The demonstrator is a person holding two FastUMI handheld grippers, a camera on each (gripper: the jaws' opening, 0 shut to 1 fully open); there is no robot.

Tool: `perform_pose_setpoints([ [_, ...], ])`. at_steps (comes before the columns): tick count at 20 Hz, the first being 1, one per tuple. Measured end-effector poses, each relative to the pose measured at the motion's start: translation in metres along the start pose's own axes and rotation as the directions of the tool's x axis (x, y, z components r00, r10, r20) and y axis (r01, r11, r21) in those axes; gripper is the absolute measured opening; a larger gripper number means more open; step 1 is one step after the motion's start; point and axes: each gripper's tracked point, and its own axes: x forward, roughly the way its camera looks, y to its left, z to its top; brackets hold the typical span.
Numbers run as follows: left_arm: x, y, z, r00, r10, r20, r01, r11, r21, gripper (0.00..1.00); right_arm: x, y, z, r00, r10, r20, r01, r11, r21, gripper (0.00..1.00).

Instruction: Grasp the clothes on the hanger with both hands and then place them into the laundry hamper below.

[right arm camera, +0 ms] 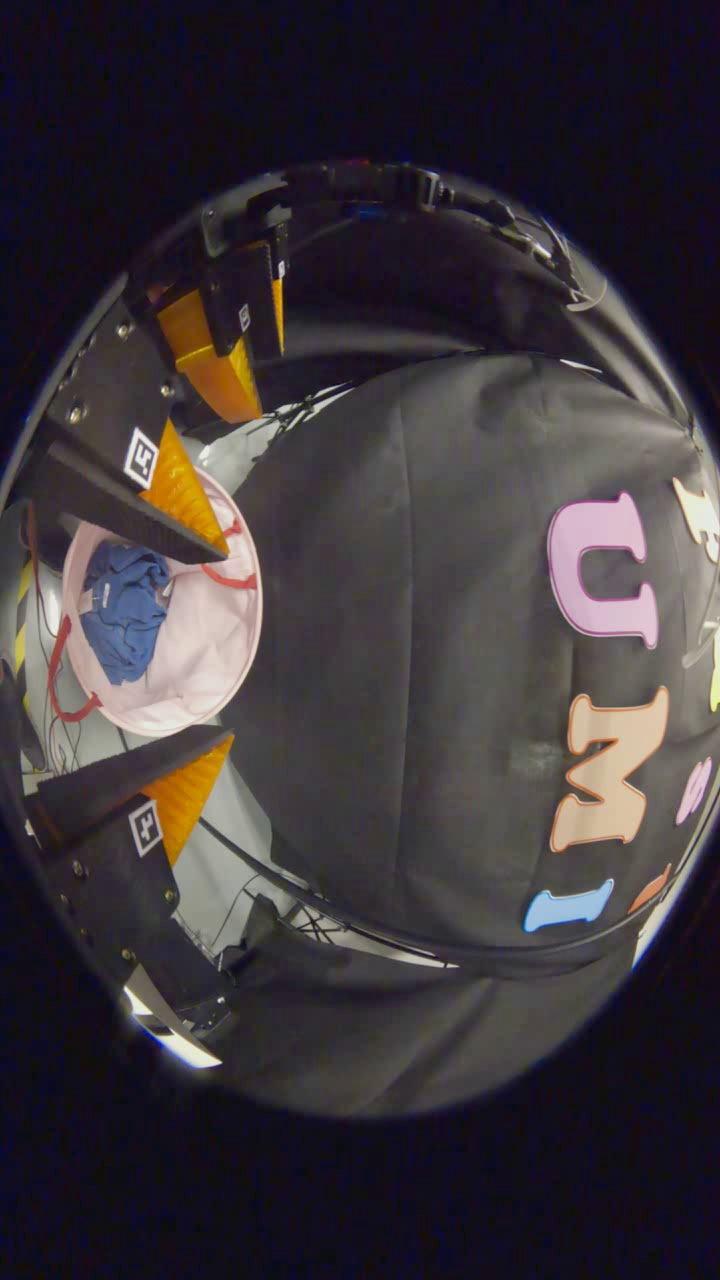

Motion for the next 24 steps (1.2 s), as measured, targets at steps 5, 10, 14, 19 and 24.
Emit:
perform_pose_setpoints([
  [5,-0.022,-0.002,0.022,0.999,0.006,0.039,-0.006,1.000,0.007,0.97,-0.030,-0.004,0.027,0.997,-0.007,0.071,0.005,1.000,0.027,0.95],
  [10,-0.047,-0.006,0.050,0.994,0.004,0.113,-0.005,1.000,0.011,0.96,-0.062,-0.013,0.058,0.990,-0.021,0.142,0.013,0.998,0.056,0.99],
  [14,-0.071,-0.006,0.078,0.984,0.000,0.178,-0.002,1.000,0.013,0.96,-0.092,-0.008,0.085,0.978,-0.013,0.206,0.005,0.999,0.041,0.94],
  [19,-0.105,-0.002,0.113,0.963,0.001,0.268,-0.002,1.000,0.005,0.97,-0.132,-0.005,0.121,0.954,-0.008,0.299,-0.002,0.999,0.032,0.95],
  [24,-0.149,-0.002,0.148,0.925,0.000,0.380,0.006,1.000,-0.014,0.93,-0.181,0.007,0.161,0.909,0.018,0.416,-0.027,1.000,0.014,0.99],
])
